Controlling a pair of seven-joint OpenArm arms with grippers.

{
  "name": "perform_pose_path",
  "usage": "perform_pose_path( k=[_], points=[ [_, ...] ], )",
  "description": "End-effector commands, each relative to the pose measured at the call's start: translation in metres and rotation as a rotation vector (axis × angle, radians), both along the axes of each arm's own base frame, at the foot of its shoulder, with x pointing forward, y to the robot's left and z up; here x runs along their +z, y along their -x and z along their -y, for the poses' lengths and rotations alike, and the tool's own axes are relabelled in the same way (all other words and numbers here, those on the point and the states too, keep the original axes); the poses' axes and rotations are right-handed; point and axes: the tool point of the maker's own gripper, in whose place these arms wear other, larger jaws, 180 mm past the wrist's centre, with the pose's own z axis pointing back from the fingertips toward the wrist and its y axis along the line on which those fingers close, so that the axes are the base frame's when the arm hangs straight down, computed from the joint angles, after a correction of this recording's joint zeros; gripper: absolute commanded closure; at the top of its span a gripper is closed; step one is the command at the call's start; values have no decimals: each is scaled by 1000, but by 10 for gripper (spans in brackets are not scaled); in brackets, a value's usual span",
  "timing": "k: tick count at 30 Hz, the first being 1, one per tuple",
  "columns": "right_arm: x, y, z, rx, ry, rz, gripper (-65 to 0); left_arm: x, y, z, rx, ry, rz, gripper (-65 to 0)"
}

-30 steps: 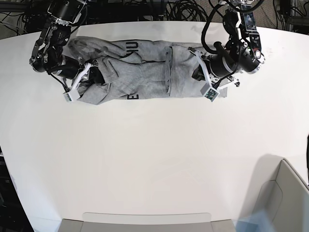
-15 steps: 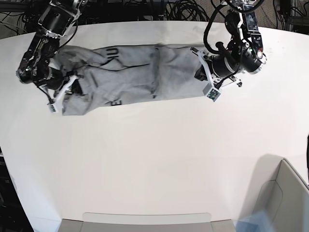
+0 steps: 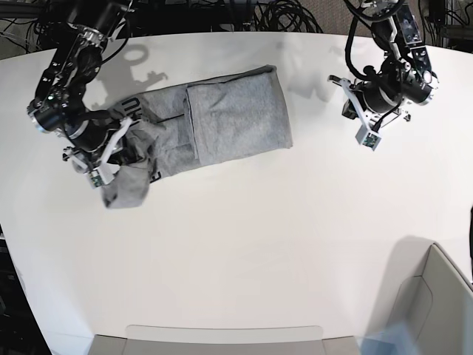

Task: Fold the T-shirt properly
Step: 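Lift the strip end with the right gripper and fold it over the folded stack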

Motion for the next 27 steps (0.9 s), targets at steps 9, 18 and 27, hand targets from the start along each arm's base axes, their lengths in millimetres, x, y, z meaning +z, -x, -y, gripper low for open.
perform_pose_path(
  k=[9,18,27],
  points=[
    [30,13,-114,196,27,146,0,-2,3,-17,10,-25,-9,0],
    [19,22,-190,231,-35,109,0,-4,5,-17,11,-24,-16,0],
    [-22,33,-224,313,7,-10,0,-4,5,-17,11,-22,-16,0]
  ],
)
